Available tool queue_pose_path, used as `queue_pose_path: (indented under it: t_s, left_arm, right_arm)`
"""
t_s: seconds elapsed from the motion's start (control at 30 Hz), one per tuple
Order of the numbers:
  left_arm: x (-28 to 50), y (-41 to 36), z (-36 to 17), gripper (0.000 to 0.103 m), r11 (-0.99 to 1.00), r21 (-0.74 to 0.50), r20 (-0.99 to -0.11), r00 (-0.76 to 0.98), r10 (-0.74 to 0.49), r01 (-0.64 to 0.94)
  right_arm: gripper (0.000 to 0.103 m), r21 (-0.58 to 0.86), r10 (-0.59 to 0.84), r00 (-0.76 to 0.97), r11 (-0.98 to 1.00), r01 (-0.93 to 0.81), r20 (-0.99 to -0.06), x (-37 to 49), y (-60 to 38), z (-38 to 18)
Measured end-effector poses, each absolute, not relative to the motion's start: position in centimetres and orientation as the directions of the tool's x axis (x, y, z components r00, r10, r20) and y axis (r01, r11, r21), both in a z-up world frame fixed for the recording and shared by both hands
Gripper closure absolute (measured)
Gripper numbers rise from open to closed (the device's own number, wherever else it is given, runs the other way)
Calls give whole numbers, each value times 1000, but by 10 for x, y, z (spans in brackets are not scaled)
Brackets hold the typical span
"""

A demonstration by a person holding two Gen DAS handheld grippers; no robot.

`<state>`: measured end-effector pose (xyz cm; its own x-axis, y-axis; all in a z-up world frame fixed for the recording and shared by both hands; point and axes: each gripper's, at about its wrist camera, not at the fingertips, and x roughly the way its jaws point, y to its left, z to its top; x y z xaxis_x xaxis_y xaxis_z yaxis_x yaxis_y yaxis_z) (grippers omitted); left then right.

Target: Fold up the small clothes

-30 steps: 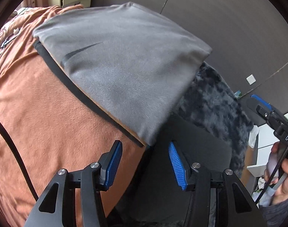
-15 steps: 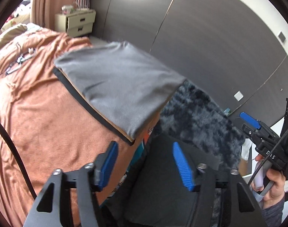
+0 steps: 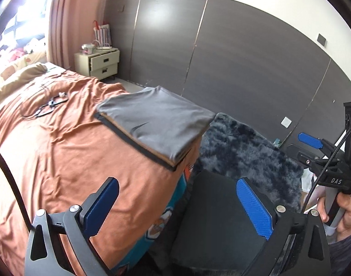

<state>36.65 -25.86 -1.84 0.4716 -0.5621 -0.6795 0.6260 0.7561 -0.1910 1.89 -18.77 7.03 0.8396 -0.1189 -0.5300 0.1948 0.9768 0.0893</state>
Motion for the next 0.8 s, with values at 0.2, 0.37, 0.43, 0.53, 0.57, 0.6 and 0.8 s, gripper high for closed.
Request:
queue_pose_path:
  t_s: [0.2, 0.37, 0.43, 0.53, 0.57, 0.6, 0.8]
  left_arm:
    - [332, -212, 3, 0, 786, -184, -637, 537, -553, 591]
    - [305, -174, 16, 0, 816, -194, -611, 584, -535, 544]
    - [294, -161, 19, 0, 833, -190, -603, 608, -516, 520]
    - [274, -145, 25, 0, 852, -167, -587, 644, -491, 497]
    - [269, -140, 26, 0, 854, -168, -582, 649, -489, 493]
    - [263, -134, 27, 0, 856, -171, -578, 654, -488, 488]
    - [231, -107, 28, 0, 878, -156, -576, 681, -452, 452]
  right_arm:
    - [0, 85, -76, 843, 986, 143, -532, -8, -164, 83]
    - [0, 71, -64, 862, 991, 115, -502, -39, -153, 96]
    - [0, 70, -63, 867, 991, 112, -494, -51, -150, 98]
    - [0, 80, -50, 876, 992, 101, -480, -66, -145, 96]
    - [0, 84, -46, 879, 992, 97, -475, -69, -145, 94]
    - [0, 86, -43, 881, 992, 95, -472, -74, -145, 94]
    - [0, 101, -19, 891, 992, 73, -454, -97, -136, 91]
